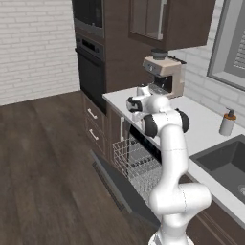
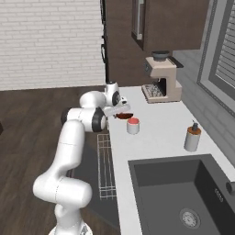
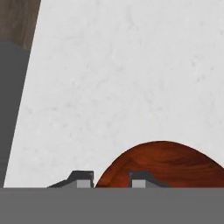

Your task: Pick up the cup and bowl from the counter, place them in the dishwasher, and close the dishwasher door.

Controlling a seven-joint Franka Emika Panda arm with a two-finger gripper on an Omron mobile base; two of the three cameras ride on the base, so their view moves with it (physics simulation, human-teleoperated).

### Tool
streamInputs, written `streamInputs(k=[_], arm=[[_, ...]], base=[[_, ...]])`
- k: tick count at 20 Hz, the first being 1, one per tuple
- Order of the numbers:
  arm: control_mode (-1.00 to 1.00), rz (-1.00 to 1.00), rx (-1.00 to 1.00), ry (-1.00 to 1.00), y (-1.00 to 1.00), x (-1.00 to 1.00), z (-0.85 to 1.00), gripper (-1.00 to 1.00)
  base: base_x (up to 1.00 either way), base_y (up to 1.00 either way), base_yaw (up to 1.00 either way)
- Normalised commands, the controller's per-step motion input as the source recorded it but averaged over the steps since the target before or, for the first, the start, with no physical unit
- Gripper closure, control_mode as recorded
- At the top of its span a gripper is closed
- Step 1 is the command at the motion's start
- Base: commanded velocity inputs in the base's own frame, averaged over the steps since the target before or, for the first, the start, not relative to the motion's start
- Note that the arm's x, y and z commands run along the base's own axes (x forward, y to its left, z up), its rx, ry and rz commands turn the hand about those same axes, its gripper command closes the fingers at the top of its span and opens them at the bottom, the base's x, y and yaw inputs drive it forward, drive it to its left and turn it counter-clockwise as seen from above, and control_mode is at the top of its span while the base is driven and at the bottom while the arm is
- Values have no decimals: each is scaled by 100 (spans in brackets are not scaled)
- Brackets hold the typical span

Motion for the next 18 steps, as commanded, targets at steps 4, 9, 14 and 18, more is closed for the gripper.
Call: streamInputs(k=[4, 9, 14, 18], arm=[[-100, 0, 0, 0, 6, -32, 0, 100], [-100, 0, 0, -7, 66, -29, 0, 100], [-100, 0, 1, -16, 85, -50, -1, 100], [-100, 0, 13, -13, 54, -100, 3, 100]], base=[[0, 0, 0], [0, 0, 0], [0, 0, 0], [0, 0, 0]])
